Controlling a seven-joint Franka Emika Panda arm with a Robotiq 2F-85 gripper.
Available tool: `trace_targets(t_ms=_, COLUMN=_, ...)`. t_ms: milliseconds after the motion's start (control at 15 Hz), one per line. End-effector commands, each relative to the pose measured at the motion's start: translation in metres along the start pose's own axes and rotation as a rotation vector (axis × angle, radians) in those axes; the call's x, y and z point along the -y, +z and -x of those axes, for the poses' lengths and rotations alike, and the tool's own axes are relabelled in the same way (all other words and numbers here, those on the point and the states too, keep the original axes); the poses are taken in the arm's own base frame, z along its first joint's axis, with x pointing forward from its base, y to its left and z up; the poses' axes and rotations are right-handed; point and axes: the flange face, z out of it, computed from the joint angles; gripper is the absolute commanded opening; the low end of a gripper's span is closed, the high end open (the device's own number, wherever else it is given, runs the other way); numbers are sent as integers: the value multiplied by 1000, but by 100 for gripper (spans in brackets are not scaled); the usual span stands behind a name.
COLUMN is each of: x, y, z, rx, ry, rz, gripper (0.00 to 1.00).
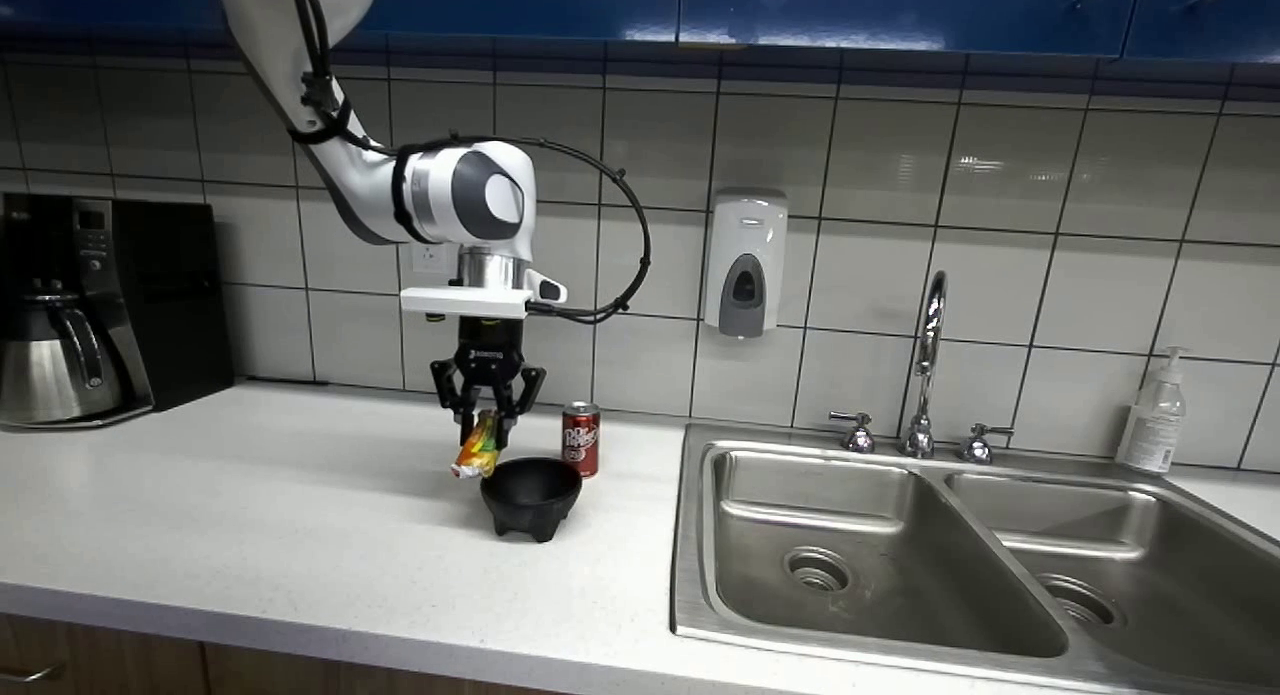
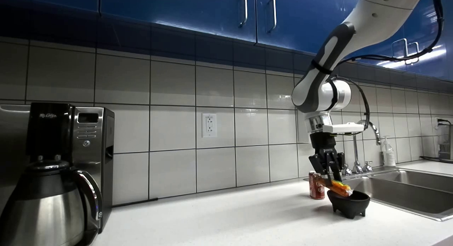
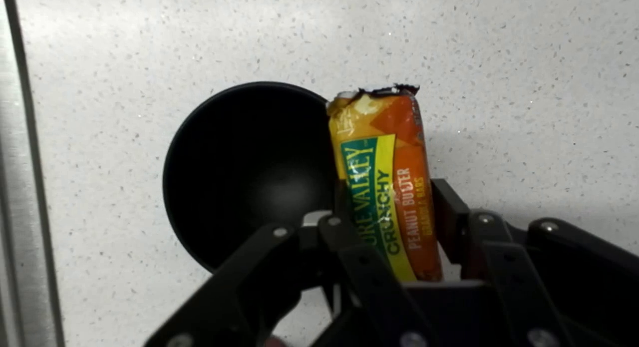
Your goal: Put the orange packet in the black bowl
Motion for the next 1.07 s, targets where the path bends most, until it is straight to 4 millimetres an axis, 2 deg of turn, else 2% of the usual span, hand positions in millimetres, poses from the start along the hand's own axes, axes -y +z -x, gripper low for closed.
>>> trace_targets(t_ms=0, x=-16, y=-3, z=9, rx=-19, ry=72, rz=-21, gripper=18)
trace_targets(t_ms=667, x=-50, y=10, z=20, rx=6, ry=198, rz=-39, gripper=18)
trace_targets(t_ms=1000, x=-59, y=18, z=21, rx=19, ry=229, rz=-55, gripper=18)
